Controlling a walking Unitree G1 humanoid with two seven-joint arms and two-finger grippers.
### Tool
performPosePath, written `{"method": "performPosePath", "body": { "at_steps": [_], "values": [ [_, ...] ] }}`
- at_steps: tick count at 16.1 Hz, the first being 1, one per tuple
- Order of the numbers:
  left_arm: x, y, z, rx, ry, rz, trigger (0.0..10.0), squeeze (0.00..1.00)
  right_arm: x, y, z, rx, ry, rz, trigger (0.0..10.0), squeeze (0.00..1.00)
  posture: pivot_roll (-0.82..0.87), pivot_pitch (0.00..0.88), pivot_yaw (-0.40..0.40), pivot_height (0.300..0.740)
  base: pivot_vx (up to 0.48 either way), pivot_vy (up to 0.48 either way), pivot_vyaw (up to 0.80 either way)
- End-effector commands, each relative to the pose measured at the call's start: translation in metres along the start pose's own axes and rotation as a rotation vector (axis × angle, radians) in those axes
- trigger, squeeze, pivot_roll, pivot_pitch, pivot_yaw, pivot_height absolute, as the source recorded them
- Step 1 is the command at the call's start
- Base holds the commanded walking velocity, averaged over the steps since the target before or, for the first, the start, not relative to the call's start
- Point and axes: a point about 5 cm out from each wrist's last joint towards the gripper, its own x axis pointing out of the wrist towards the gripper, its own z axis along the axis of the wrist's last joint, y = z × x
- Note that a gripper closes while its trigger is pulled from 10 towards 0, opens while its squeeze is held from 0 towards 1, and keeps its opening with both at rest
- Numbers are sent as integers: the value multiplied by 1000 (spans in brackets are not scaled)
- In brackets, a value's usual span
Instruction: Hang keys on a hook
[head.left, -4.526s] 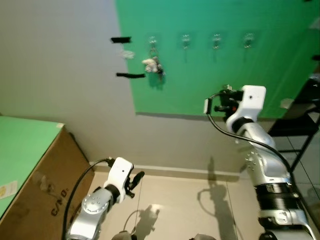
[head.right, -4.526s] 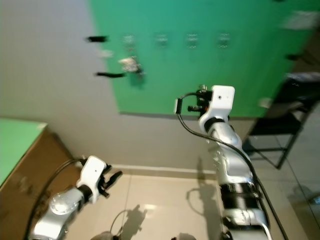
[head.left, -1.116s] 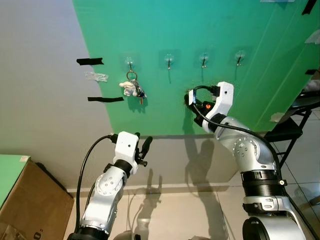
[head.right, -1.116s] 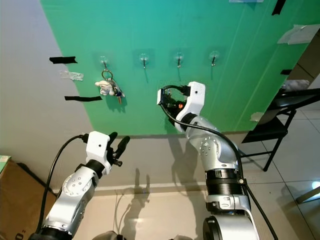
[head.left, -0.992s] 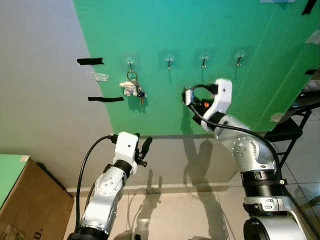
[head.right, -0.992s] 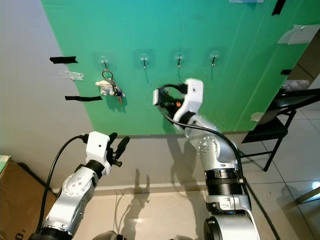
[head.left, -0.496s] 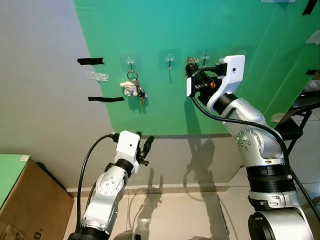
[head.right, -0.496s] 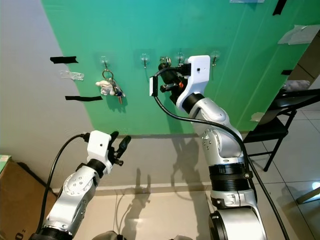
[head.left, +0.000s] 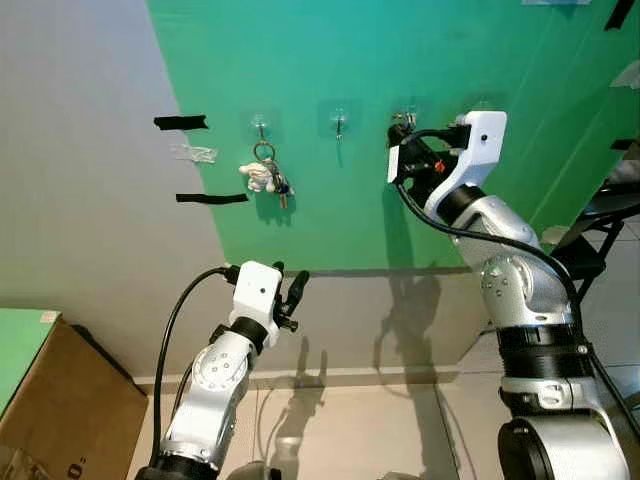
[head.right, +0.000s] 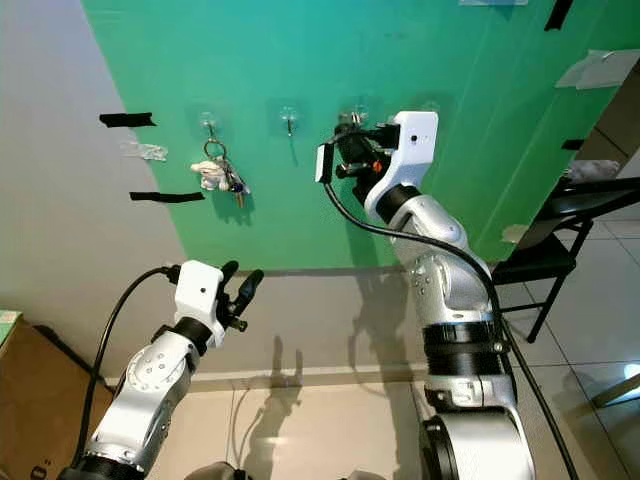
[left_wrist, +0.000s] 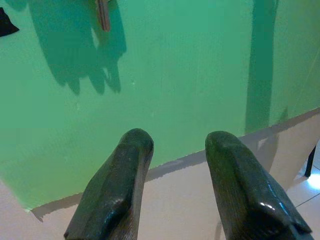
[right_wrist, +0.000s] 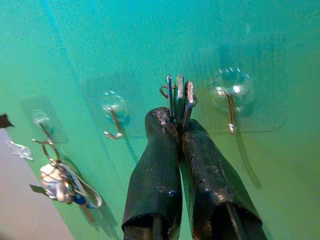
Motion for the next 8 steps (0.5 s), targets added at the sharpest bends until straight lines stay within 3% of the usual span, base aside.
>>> {"method": "performPosePath", "body": {
  "at_steps": [1,8],
  "values": [
    [-1,-1,1,12,4,-4,10000,0,2,-5,8,-8,-32,-27,0,0,-133,0,-3,722,0,0,0],
    [-3,1,2,9,7,-11,10000,0,0,-19,3,-9,-24,-104,0,0,-132,0,2,722,0,0,0]
  ]
}}
